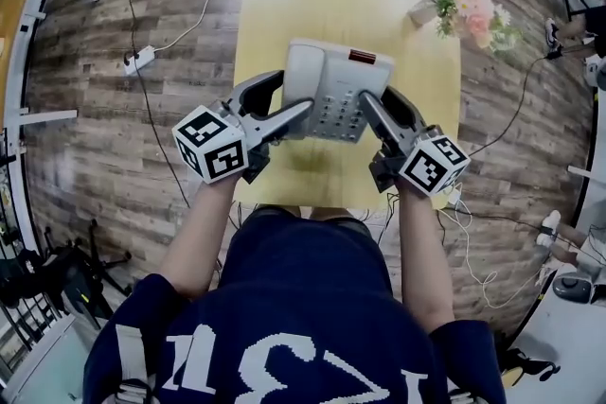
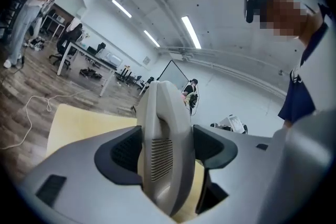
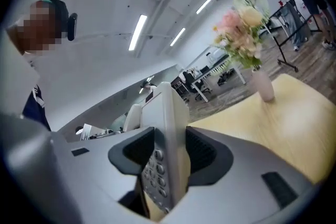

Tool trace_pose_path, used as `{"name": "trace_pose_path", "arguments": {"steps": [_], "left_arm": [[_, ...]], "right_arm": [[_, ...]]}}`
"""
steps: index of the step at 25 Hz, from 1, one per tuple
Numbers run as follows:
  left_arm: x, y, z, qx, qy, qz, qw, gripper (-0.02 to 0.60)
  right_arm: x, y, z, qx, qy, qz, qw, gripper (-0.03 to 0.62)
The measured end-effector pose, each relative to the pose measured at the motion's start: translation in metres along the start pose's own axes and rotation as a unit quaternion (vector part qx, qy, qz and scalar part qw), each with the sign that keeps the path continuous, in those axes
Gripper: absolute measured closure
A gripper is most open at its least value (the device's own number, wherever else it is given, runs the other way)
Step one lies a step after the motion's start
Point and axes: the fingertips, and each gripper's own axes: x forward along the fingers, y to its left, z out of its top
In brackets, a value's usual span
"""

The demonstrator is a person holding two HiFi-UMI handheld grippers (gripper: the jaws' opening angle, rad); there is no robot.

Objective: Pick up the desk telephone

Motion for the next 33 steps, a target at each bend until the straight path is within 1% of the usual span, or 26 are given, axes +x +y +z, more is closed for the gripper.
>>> {"name": "trace_pose_path", "arguments": {"steps": [2, 4, 8, 11, 13, 16, 19, 23, 33], "left_arm": [[-0.006, -0.012, 0.022, 0.033, -0.026, -0.004, 0.9991, 0.265], [-0.011, -0.023, 0.042, 0.058, -0.051, -0.008, 0.997, 0.265], [-0.022, -0.045, 0.069, 0.074, -0.079, -0.009, 0.994, 0.267], [-0.031, -0.057, 0.089, 0.087, -0.109, -0.016, 0.9901, 0.267], [-0.039, -0.063, 0.1, 0.1, -0.121, -0.019, 0.9874, 0.267], [-0.045, -0.071, 0.108, 0.119, -0.12, -0.017, 0.9854, 0.268], [-0.046, -0.079, 0.111, 0.127, -0.12, -0.015, 0.9844, 0.268], [-0.046, -0.083, 0.113, 0.129, -0.124, -0.015, 0.9838, 0.268], [-0.053, -0.091, 0.113, 0.13, -0.126, -0.018, 0.9833, 0.268]], "right_arm": [[-0.002, 0.017, 0.021, -0.029, -0.017, 0.01, 0.999, 0.393], [-0.003, 0.033, 0.041, -0.056, -0.033, 0.021, 0.998, 0.393], [-0.012, 0.06, 0.069, -0.091, -0.058, 0.033, 0.994, 0.395], [-0.016, 0.078, 0.085, -0.104, -0.084, 0.039, 0.99, 0.396], [-0.016, 0.089, 0.091, -0.11, -0.093, 0.046, 0.988, 0.396], [-0.019, 0.099, 0.096, -0.117, -0.101, 0.052, 0.987, 0.396], [-0.024, 0.106, 0.103, -0.131, -0.107, 0.055, 0.984, 0.396], [-0.027, 0.111, 0.109, -0.149, -0.108, 0.055, 0.981, 0.398], [-0.034, 0.121, 0.108, -0.159, -0.113, 0.053, 0.979, 0.398]]}}
